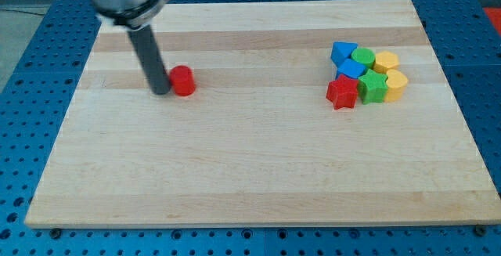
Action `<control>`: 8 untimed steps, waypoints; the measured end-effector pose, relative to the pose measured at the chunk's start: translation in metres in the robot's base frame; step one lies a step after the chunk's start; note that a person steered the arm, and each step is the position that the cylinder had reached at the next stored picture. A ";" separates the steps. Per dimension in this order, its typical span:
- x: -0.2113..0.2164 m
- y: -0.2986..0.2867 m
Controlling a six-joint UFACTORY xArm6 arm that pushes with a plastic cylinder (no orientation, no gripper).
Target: Place the red circle at the left of the blue cube
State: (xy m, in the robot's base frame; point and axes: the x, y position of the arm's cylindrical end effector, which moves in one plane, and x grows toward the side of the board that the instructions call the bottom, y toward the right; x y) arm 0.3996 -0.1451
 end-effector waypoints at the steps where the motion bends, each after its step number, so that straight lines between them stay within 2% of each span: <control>1: -0.026 0.051; 3: -0.038 0.143; 5: -0.019 0.160; 8: -0.013 0.221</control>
